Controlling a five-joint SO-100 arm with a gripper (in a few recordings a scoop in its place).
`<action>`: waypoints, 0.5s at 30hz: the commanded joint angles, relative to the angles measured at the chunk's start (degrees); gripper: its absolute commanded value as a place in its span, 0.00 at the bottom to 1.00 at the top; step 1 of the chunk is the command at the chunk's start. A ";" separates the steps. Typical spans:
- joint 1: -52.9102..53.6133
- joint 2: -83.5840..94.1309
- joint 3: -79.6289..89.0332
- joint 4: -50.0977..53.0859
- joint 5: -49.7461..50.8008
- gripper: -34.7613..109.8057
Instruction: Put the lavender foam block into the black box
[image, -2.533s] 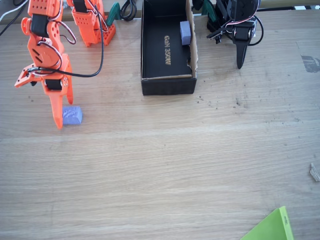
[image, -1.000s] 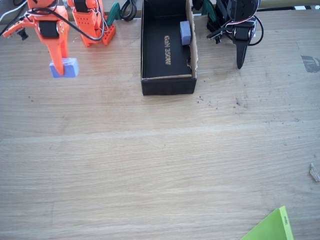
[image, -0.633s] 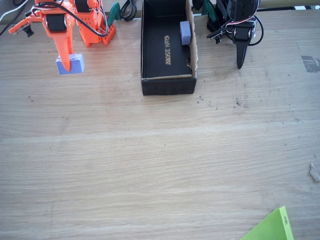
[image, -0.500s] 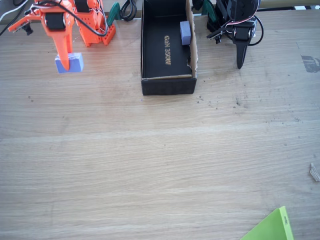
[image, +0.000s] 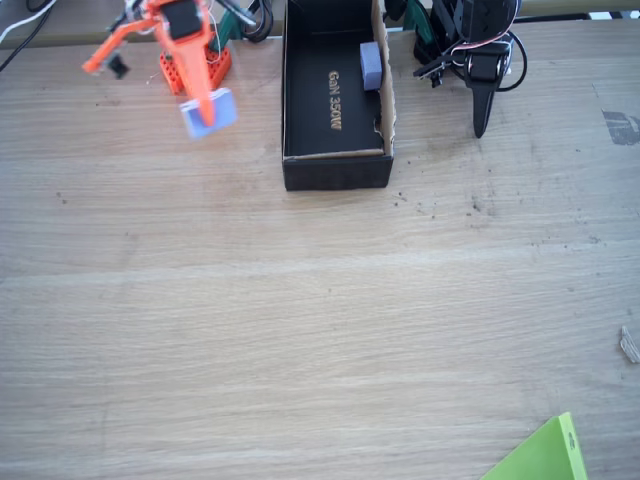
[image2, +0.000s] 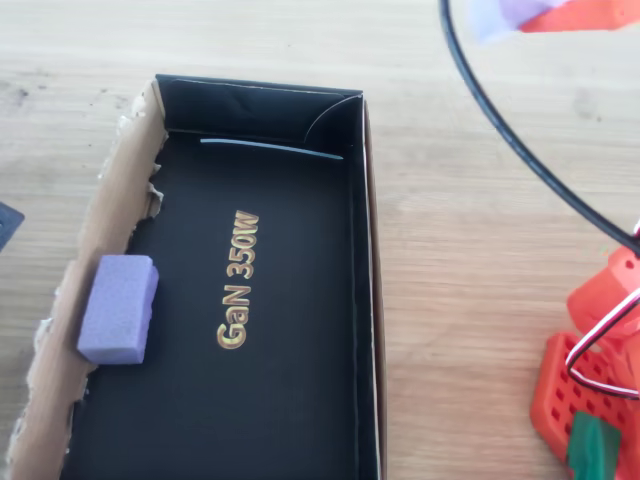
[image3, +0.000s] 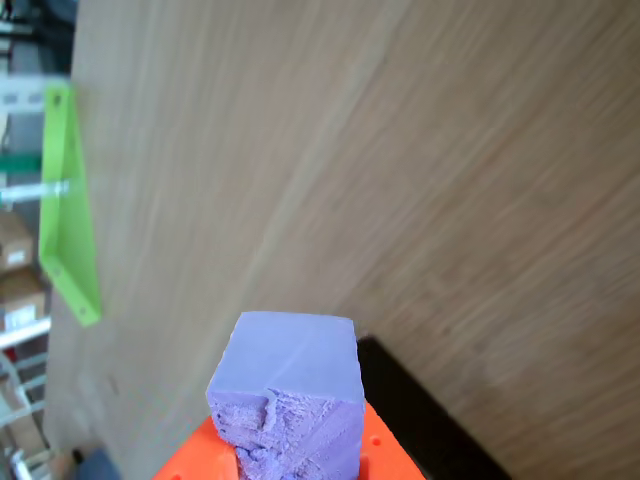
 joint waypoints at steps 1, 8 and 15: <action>-7.12 1.41 -0.53 -1.41 -0.70 0.24; -19.86 1.32 -0.44 -2.81 -1.76 0.25; -27.42 -0.53 -1.05 -3.60 -7.03 0.26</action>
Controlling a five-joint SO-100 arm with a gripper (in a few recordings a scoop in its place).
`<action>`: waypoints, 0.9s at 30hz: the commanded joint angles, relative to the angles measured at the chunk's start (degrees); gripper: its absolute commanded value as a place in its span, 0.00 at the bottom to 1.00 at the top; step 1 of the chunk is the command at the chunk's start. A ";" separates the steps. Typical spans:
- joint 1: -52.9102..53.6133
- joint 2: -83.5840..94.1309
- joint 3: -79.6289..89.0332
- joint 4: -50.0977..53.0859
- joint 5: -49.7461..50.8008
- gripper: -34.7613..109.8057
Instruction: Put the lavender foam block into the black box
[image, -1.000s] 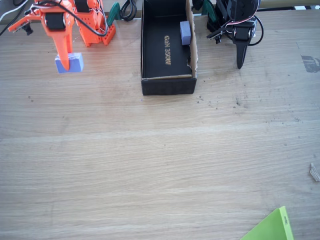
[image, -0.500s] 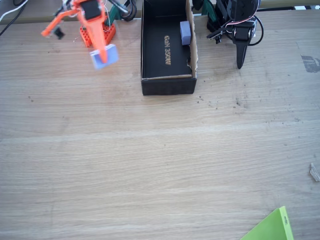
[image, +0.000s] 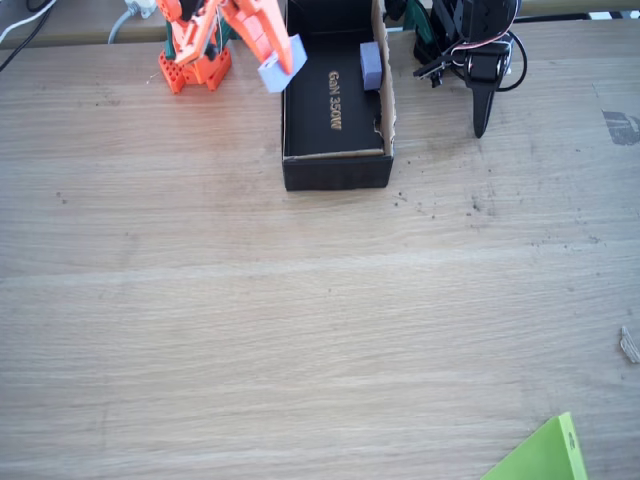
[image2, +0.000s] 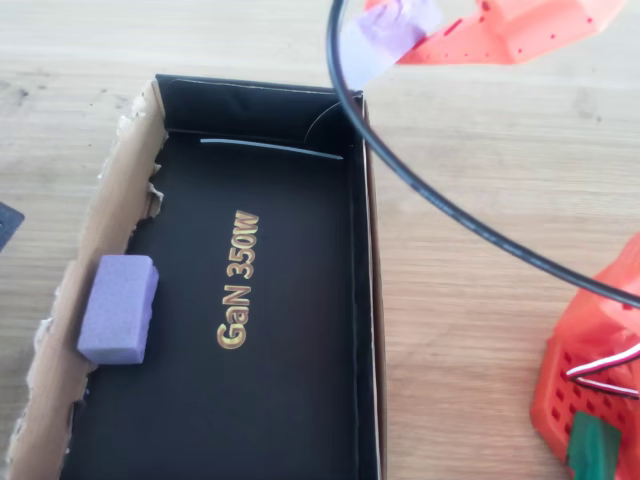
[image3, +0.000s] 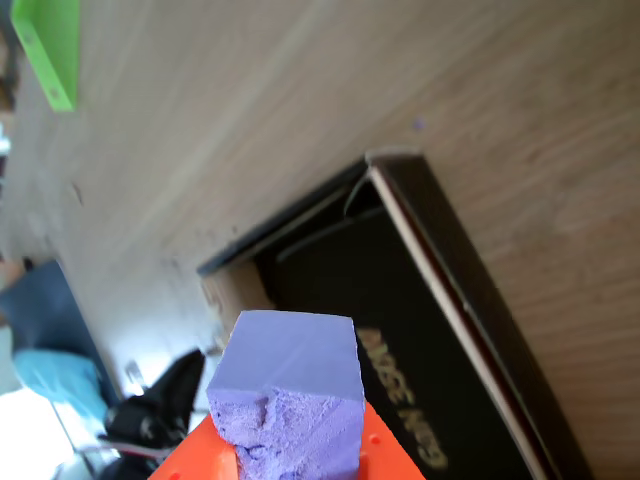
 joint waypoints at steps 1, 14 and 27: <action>-2.72 -0.44 -1.32 -1.32 -2.29 0.26; -15.56 -12.04 -12.74 1.76 -0.09 0.27; -17.84 -15.03 -15.73 2.90 0.70 0.57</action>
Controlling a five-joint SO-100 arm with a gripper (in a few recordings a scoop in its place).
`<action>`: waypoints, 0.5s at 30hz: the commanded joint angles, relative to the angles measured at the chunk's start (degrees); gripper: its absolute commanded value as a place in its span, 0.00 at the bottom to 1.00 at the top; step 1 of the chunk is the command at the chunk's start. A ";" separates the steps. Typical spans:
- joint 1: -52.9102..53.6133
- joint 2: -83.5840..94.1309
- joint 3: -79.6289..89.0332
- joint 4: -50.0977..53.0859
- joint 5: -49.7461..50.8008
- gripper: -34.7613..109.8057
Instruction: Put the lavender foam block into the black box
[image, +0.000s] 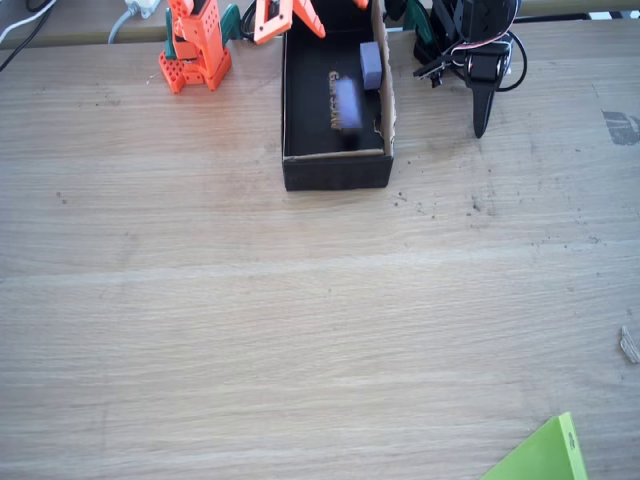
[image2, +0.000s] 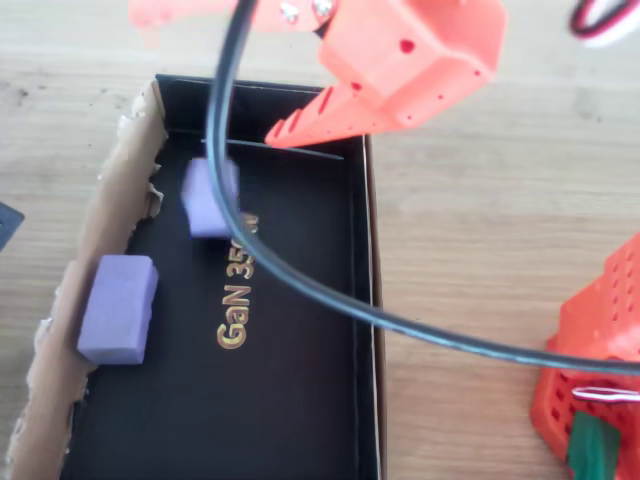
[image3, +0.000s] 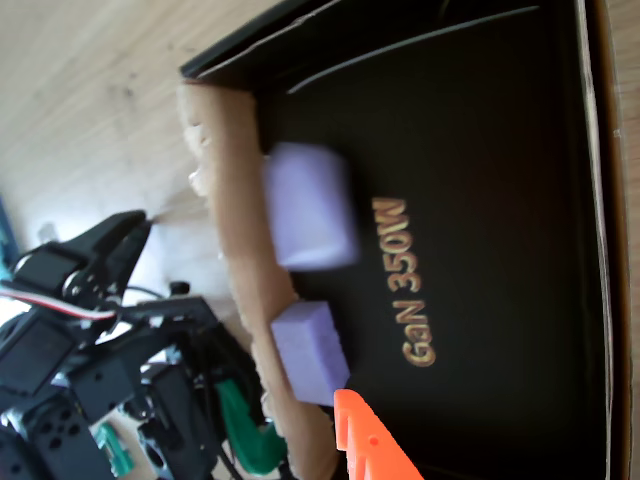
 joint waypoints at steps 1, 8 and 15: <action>0.00 1.32 -2.55 1.41 0.62 0.55; 2.72 2.55 -1.85 1.93 2.64 0.43; 15.47 4.92 -1.58 7.03 6.77 0.24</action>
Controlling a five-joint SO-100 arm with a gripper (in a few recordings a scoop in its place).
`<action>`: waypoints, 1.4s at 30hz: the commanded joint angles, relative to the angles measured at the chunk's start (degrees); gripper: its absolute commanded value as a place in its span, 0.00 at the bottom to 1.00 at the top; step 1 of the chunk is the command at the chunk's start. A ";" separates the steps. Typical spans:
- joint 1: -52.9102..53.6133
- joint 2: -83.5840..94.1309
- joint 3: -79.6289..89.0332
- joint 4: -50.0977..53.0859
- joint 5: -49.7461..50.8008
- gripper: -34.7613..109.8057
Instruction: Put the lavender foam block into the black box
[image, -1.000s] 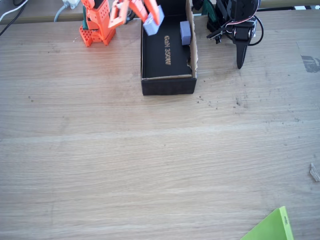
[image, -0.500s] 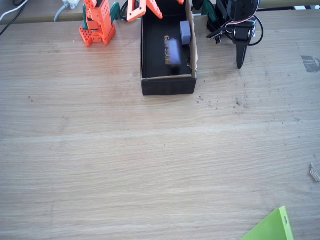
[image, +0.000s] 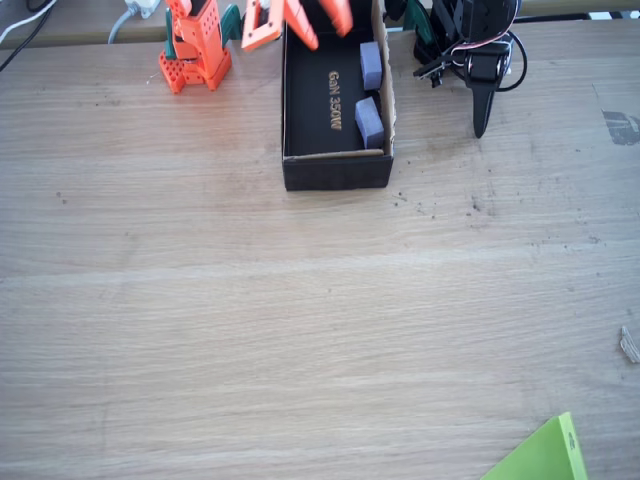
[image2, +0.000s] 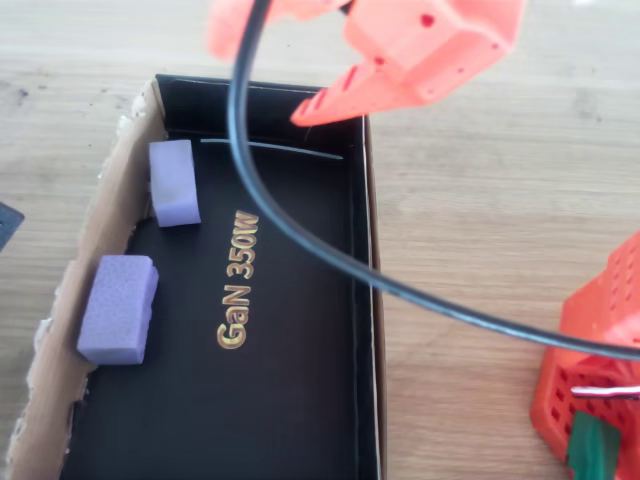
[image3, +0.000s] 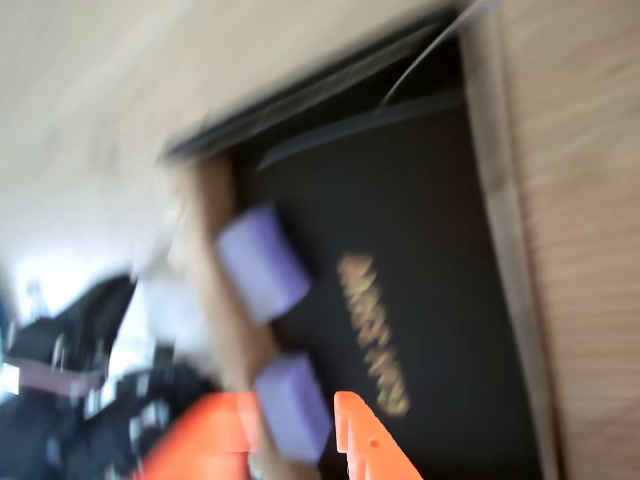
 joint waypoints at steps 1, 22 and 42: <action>8.96 5.71 -1.14 4.39 3.87 0.24; 63.02 17.05 7.82 10.63 12.39 0.24; 65.48 52.91 44.12 -7.47 9.58 0.24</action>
